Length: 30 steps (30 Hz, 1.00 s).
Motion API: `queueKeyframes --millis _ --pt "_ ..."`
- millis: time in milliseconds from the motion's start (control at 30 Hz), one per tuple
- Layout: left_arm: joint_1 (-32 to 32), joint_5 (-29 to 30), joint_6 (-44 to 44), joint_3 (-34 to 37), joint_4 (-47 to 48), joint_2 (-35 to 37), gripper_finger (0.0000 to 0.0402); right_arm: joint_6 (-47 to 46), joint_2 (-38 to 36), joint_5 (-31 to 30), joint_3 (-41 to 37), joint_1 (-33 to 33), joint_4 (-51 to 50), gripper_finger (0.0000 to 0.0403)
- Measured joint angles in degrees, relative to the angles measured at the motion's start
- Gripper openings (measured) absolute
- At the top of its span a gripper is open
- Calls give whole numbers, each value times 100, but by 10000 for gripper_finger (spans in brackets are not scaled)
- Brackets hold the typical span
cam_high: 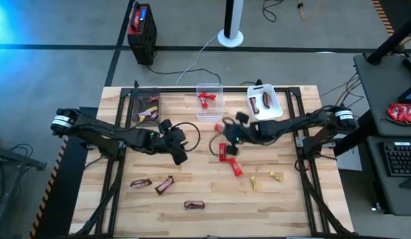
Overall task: Sort candy by brand, put in halloween buckets
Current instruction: Put the red chocolate bar into the transparent bin
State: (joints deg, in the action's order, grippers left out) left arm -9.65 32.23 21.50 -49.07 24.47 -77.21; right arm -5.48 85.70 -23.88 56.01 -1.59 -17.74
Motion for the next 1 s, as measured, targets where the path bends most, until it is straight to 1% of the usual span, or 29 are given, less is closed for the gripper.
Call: queueKeyframes --millis 67,167,267,433,633,767,1000 --pt "-64 -74 -6 -90 150 89 163 116 65 -174 188 -269 274 64" --pt "-230 -186 4 -210 407 261 163 253 214 -167 467 -722 683 64" --pt "-437 -406 57 -275 568 420 163 137 444 -164 751 -1138 1138 64" --pt "-788 -475 368 -278 575 498 163 -10 1001 -118 1234 -1623 1024 64" --pt "-1111 -475 603 -274 569 483 163 -420 1528 442 1493 -1914 933 64" --pt "-1281 -444 651 -274 549 481 163 -558 1732 441 1591 -1959 576 65" --pt "-1463 -424 1039 -272 513 480 163 -628 1800 441 1596 -1982 546 65"
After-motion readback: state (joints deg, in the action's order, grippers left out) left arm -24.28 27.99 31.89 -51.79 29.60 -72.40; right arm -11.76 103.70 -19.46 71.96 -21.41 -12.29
